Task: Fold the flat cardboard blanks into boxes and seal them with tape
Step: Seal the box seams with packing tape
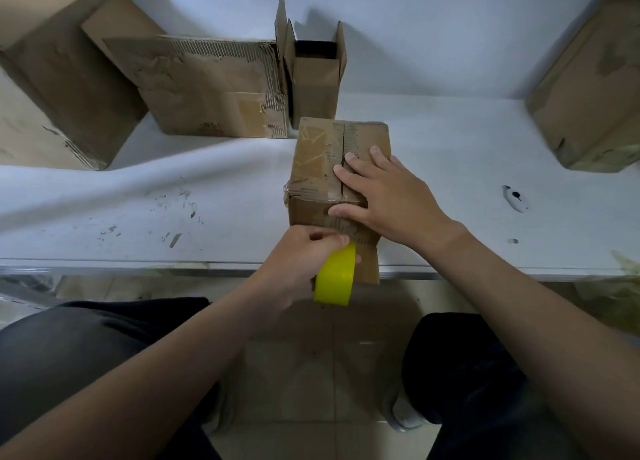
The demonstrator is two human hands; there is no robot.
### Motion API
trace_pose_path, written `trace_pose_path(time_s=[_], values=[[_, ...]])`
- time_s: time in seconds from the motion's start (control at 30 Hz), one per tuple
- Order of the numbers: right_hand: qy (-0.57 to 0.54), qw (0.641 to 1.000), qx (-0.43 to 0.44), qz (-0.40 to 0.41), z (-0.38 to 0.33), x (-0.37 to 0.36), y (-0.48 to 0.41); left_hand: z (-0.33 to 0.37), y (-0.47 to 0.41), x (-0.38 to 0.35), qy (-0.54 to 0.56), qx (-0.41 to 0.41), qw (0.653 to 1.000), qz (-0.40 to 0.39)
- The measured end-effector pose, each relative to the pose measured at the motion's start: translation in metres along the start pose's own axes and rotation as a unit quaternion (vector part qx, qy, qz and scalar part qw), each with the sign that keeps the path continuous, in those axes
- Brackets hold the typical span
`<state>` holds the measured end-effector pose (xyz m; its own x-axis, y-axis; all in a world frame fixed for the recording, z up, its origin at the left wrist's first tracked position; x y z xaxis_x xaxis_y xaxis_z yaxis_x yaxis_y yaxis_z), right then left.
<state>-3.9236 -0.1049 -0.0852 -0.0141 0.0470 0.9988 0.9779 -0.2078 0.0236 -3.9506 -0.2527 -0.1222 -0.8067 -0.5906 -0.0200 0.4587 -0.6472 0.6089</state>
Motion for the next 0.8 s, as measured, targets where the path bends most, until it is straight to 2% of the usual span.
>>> trace_pose_path(time_s=[0.17,0.5,0.8], values=[[0.031,0.999,0.001,0.02,-0.001,-0.01,-0.002,0.006,-0.006,0.015,-0.052,-0.036,0.995,0.071],[-0.031,0.999,-0.004,0.007,-0.011,-0.006,0.013,-0.008,0.02,0.007,-0.018,-0.013,1.0,0.02],[0.014,0.999,0.006,0.036,-0.05,-0.003,0.055,-0.053,0.054,-0.004,-0.02,-0.009,1.0,0.007]])
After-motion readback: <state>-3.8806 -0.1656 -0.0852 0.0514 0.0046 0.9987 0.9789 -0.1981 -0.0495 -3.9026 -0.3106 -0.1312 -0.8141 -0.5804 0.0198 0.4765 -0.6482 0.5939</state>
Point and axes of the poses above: each hand's wrist, its own y-axis away from the middle knuckle, its own x-axis out of the back of the hand, z = x × y, the point moved 7 cm from there along -y, towards the middle knuckle, and after that the axes turned 6 degrees about x, right-handed, at the moved point
